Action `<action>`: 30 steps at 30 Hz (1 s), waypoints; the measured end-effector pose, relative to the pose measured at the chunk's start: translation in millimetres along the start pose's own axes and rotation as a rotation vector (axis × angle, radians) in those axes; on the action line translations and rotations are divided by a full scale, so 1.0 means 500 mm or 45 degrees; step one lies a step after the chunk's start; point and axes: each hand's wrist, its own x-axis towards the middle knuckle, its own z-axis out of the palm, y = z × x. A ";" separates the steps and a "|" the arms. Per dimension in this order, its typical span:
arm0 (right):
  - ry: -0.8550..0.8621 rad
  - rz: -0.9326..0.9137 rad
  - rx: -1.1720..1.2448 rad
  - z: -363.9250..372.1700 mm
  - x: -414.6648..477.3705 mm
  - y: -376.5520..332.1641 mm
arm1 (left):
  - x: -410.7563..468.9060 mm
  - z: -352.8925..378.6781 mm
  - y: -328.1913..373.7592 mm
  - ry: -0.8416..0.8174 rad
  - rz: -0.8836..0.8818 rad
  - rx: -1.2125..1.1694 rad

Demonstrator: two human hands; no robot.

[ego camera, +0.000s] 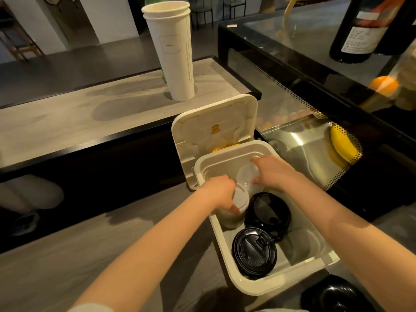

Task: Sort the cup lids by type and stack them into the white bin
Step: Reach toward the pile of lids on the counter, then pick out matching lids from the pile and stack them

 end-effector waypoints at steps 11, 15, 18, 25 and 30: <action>0.097 0.010 0.018 -0.019 -0.026 -0.008 | -0.050 0.004 -0.032 0.374 0.045 -0.143; 0.185 -0.070 0.067 -0.033 -0.049 -0.055 | -0.135 0.006 -0.082 0.640 -0.076 -0.363; 0.265 -0.222 0.069 -0.034 -0.068 -0.112 | -0.200 0.030 -0.128 0.675 -0.263 -0.432; 0.229 -0.580 0.123 0.005 -0.099 -0.298 | -0.362 0.134 -0.244 0.538 -0.734 -0.504; 0.108 -0.825 0.095 0.069 -0.110 -0.437 | -0.484 0.229 -0.292 0.516 -1.005 -0.642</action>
